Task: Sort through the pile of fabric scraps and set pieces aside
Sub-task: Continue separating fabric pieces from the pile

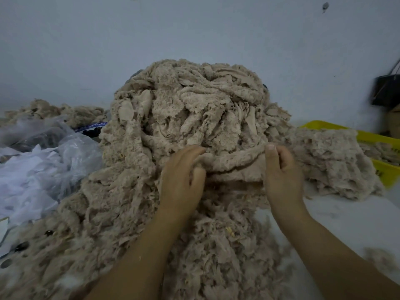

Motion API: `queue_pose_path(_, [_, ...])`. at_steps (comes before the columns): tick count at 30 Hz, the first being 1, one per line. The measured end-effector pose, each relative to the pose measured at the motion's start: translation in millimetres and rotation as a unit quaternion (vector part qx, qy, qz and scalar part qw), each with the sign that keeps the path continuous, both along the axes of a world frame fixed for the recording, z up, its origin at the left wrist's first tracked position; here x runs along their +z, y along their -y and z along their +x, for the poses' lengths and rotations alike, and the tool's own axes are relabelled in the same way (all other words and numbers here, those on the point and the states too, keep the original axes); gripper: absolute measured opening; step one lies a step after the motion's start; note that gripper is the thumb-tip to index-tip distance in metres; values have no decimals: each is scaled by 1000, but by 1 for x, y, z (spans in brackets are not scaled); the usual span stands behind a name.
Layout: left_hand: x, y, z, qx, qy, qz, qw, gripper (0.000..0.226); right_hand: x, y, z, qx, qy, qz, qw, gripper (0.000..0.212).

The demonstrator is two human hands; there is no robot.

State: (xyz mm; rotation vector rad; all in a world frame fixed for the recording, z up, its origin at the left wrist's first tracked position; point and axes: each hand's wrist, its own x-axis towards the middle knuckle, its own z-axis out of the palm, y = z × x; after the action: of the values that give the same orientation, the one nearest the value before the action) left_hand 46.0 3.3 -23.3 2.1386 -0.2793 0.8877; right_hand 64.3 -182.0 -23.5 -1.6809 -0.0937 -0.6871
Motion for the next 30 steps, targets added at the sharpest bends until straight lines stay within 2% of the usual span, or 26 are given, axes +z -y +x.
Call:
queue_pose_path(2, [-3, 6, 2, -51, -69, 57, 995, 43, 1, -3, -6, 11, 23, -10, 1000, 42])
queue_pose_path(4, [-10, 4, 7, -62, -157, 109, 980, 44, 3, -8, -12, 34, 40, -15, 999, 39])
queue_pose_path(6, [-15, -1, 11, -38, -170, 121, 977, 22, 3, -13, -17, 53, 51, -27, 997, 37])
queue_pose_path(7, [-14, -3, 13, -20, -163, 100, 981, 13, 2, -14, -17, 54, 55, -36, 996, 37])
queue_pose_path(9, [-13, -8, 13, 2, -168, 9, 986, 12, 0, -15, -16, 48, 50, -39, 997, 37])
queue_pose_path(12, [-11, -11, 10, -36, -201, -142, 969, 14, -6, -4, -2, 22, -12, -60, 998, 40])
queue_pose_path(14, [-9, -10, 8, -42, -202, -190, 960, 25, -14, 3, 9, 31, -100, -128, 986, 43])
queue_pose_path(16, [-8, -7, 6, -59, -200, -204, 957, 42, -19, 4, 14, 48, -152, -206, 965, 33])
queue_pose_path(18, [-8, -3, 4, -83, -208, -185, 957, 57, -17, -3, 11, 77, -126, -227, 963, 27])
queue_pose_path(21, [-10, -2, 4, -87, -222, -132, 962, 56, -13, -17, 3, 152, -57, -279, 946, 46])
queue_pose_path(22, [-11, -3, 5, -88, -227, -123, 962, 54, -16, -22, 2, 182, -57, -298, 935, 44])
queue_pose_path(24, [-13, -2, 5, -95, -230, -111, 962, 50, -21, -27, 0, 215, -61, -325, 919, 24])
queue_pose_path(25, [-14, -2, 5, -97, -226, -99, 964, 47, -21, -28, 1, 207, -53, -318, 924, 10])
queue_pose_path(26, [-15, -3, 6, -97, -219, -80, 967, 46, -21, -26, 3, 191, -42, -300, 934, 5])
queue_pose_path(30, [-15, -2, 10, -38, -190, 44, 980, 45, -14, -21, 3, 145, -6, -217, 965, 27])
